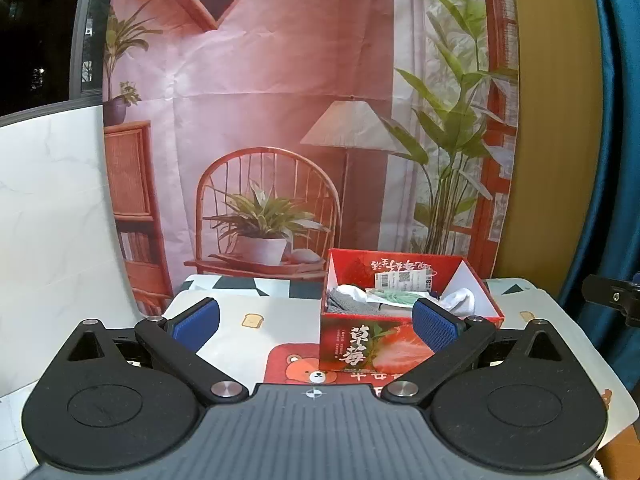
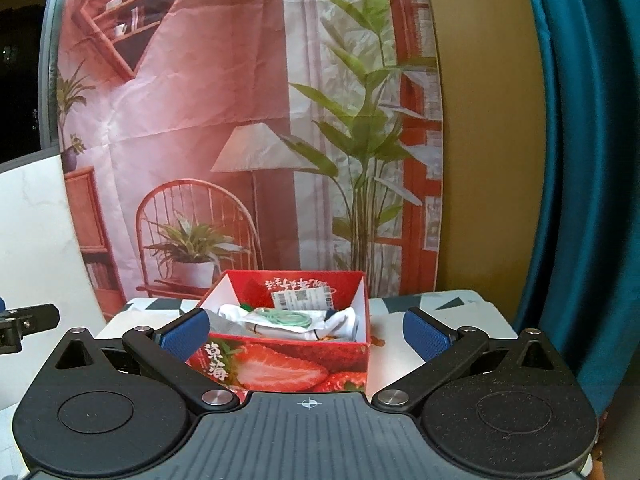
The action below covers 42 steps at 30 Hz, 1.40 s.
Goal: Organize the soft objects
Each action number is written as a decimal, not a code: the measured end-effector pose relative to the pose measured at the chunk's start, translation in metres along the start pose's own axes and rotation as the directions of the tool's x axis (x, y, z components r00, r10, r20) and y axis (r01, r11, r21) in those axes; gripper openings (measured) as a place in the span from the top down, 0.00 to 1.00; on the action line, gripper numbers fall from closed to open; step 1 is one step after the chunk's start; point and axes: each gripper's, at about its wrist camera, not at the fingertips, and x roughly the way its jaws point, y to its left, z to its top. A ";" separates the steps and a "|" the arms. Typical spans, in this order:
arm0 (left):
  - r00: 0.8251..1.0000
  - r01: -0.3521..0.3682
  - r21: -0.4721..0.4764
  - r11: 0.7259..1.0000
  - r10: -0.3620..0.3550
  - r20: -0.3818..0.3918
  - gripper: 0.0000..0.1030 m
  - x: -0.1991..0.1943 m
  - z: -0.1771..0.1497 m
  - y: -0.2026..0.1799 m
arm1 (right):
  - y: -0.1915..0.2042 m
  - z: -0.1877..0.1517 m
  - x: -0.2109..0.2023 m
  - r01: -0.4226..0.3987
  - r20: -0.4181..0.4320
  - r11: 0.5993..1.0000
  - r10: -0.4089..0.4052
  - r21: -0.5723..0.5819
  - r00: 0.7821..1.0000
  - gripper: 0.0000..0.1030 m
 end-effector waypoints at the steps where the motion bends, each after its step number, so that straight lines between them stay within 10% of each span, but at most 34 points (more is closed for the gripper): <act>1: 1.000 0.001 0.001 1.000 -0.001 0.000 0.00 0.000 0.000 0.000 | 0.000 0.000 0.000 0.001 0.000 1.000 -0.001 0.000 1.000 0.00; 42: 1.000 0.018 -0.003 1.000 -0.018 -0.009 0.00 -0.001 -0.004 0.002 | -0.003 -0.003 0.000 0.023 -0.004 1.000 -0.023 -0.007 1.000 0.00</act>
